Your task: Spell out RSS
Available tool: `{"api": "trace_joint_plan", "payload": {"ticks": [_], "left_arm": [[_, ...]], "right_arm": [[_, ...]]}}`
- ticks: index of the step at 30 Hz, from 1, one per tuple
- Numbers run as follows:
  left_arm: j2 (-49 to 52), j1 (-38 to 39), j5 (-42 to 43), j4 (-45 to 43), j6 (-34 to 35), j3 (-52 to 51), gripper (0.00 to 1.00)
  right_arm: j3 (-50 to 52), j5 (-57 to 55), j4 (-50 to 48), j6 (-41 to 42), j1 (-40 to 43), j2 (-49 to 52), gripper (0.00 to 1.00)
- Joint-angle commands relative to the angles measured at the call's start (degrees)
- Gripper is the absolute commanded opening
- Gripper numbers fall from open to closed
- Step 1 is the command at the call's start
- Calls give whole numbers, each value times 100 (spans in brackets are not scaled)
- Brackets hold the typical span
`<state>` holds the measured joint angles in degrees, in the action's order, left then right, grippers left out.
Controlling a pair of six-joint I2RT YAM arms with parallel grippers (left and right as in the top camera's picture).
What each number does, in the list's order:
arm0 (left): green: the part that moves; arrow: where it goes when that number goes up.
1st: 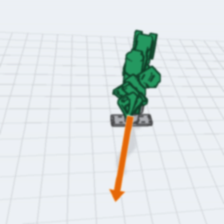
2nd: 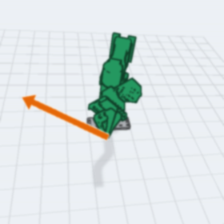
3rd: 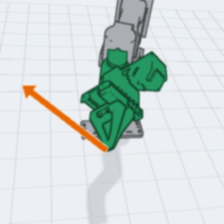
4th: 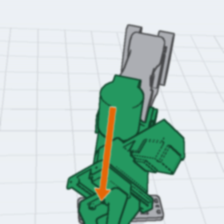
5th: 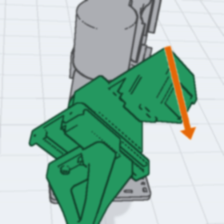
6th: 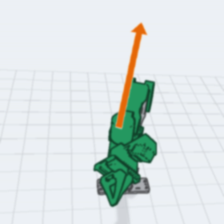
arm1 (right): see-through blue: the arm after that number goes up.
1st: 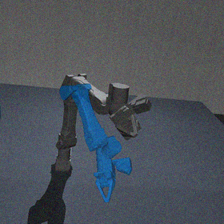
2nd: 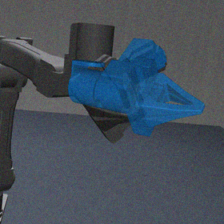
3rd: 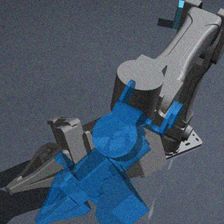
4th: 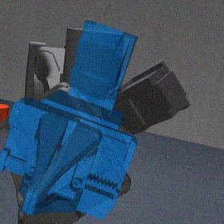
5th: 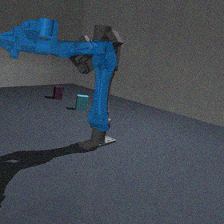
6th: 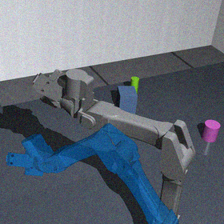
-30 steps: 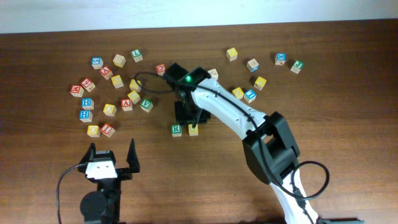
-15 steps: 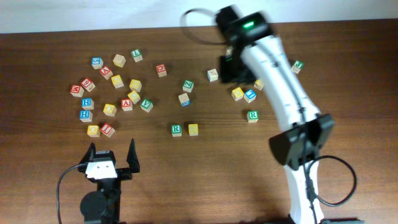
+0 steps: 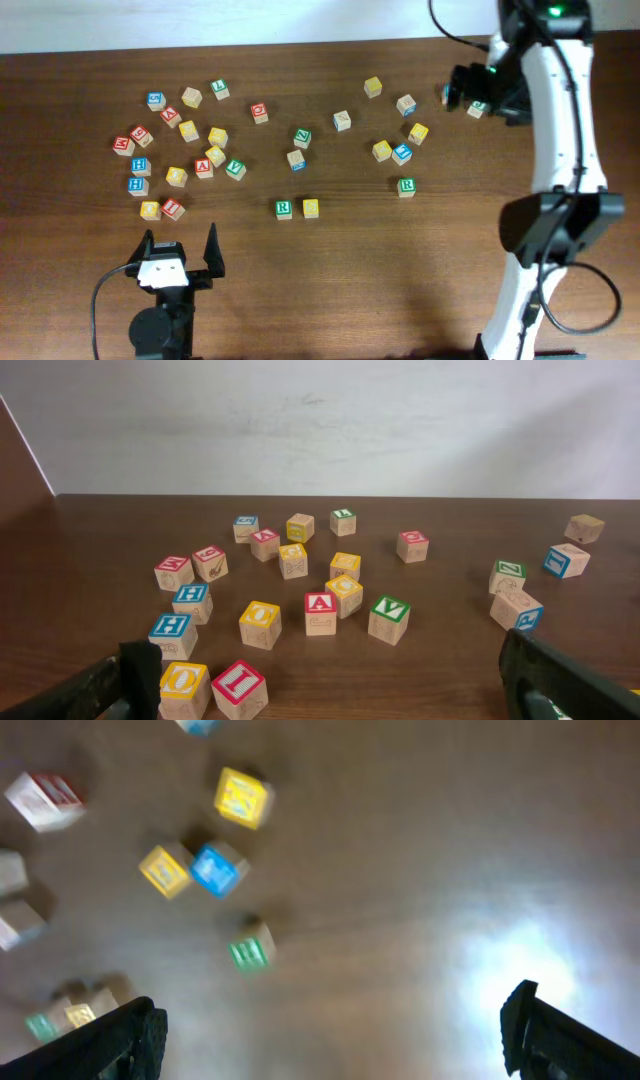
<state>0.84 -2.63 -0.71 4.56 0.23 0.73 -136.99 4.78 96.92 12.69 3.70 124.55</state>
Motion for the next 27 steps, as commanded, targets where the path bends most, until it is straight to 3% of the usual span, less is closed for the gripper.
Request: {"api": "trace_joint_plan", "payload": {"ticks": [1,6,12,19,27], "left_arm": [[-17,24,-15,24,55,-24,99],[-15,24,-15,24,55,-24,99],[-17,24,-15,24,55,-24,99],[-15,24,-15,24,55,-24,99],[-15,24,-15,24,55,-24,99]], "right_arm": [[942,-42,39,-177,127,-1102,98],[2168,-133,-391,-385,282,-2111,98],[2750,166,-942,-671,933,-2271,98],[2872,710,-1021,-125,2118,-2258,98],[2872,706,-1027,-125,2256,-2256,98]]}}
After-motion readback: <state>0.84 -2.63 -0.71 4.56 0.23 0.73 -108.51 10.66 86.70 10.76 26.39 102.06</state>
